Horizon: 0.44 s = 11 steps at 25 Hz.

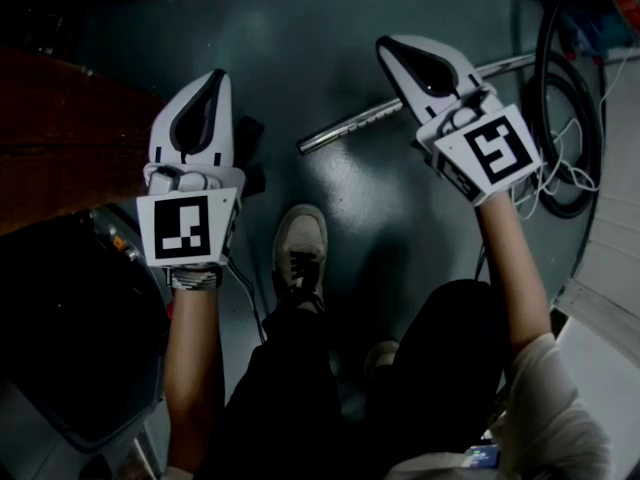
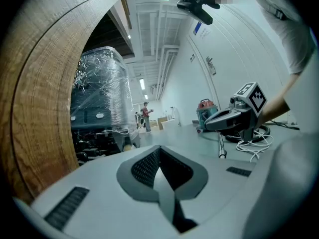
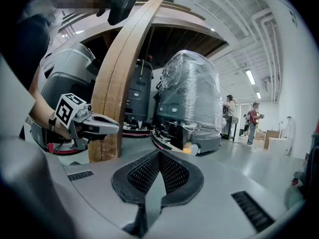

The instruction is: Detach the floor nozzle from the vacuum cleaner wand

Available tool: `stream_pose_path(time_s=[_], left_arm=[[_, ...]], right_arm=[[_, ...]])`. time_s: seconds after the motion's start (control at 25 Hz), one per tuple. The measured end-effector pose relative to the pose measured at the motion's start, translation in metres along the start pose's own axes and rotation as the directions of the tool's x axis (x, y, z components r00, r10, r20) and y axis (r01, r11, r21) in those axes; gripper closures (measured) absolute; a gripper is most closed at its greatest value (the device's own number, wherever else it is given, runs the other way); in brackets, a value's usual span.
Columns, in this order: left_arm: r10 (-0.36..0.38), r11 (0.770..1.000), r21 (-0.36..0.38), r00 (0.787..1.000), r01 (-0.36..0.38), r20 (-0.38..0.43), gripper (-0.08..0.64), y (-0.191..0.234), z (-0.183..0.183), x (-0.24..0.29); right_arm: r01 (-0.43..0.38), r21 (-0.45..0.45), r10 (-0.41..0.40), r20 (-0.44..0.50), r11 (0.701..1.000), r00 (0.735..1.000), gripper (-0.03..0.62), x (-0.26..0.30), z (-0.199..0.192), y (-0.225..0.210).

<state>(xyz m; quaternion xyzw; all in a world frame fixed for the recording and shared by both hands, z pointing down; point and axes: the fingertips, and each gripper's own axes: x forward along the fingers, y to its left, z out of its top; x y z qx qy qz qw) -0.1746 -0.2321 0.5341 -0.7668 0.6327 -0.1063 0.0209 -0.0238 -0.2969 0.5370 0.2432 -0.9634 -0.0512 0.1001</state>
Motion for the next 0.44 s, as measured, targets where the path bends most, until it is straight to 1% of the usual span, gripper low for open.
stream_pose_path(time_s=[0.16,0.44], left_arm=[[-0.015,1.000,-0.003,1.000,0.015,-0.004,0.558,-0.004,-0.001,0.000],[-0.021,1.000,-0.006,1.000,0.020,-0.016,0.558,-0.006,-0.010,-0.001]], right_arm=[[-0.004,-0.003,0.004,-0.009,1.000,1.000,0.565,0.000,0.000,0.000],[-0.006,-0.014,0.006,-0.019,1.000,1.000,0.565,0.001,-0.007,0.002]])
